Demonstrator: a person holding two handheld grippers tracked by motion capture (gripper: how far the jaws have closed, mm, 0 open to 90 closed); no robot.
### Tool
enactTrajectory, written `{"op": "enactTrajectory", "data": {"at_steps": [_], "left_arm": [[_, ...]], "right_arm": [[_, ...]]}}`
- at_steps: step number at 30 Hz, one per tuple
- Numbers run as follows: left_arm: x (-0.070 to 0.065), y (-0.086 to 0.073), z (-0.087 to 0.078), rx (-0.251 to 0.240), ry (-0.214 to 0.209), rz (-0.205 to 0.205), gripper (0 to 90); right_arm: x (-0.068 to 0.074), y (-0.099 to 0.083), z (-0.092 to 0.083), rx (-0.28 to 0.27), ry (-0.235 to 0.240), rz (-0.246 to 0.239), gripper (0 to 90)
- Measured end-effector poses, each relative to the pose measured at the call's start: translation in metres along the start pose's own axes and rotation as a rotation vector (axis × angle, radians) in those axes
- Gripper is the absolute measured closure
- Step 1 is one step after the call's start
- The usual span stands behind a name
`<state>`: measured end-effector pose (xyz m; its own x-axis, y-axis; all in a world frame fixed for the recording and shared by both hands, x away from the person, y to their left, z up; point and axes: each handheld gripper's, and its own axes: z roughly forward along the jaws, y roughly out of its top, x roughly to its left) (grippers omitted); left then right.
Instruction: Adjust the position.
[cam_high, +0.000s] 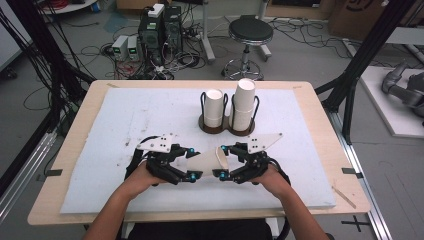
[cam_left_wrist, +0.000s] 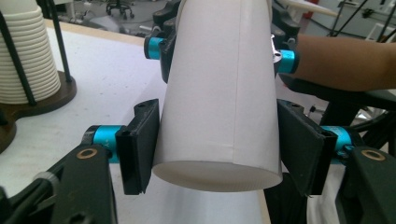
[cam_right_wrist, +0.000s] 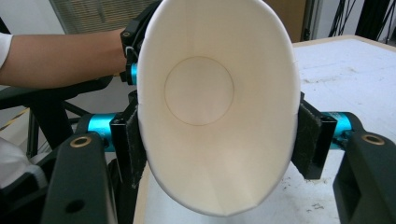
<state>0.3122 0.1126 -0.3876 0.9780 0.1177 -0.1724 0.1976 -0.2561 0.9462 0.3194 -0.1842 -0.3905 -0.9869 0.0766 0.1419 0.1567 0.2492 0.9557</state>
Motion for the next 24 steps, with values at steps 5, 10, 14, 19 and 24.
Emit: {"op": "enactTrajectory", "data": {"at_steps": [5,10,14,19,24], "left_arm": [[-0.003,0.004,0.002,0.052,0.038,0.029,27.1],[-0.003,0.000,0.006,0.074,0.022,0.051,33.8],[-0.003,-0.004,0.008,0.061,0.001,0.062,35.7],[-0.001,-0.007,0.005,-0.023,-0.004,0.029,35.9],[-0.001,-0.008,0.006,-0.056,-0.015,0.019,35.9]], "right_arm": [[-0.001,0.000,0.000,0.016,-0.008,0.005,33.4],[-0.001,0.000,0.001,0.010,-0.007,0.008,33.7],[-0.002,0.000,0.000,0.002,0.009,0.031,31.6],[0.000,0.000,0.002,-0.045,-0.012,0.054,22.5],[0.001,0.000,0.004,-0.056,-0.014,0.047,27.5]]}}
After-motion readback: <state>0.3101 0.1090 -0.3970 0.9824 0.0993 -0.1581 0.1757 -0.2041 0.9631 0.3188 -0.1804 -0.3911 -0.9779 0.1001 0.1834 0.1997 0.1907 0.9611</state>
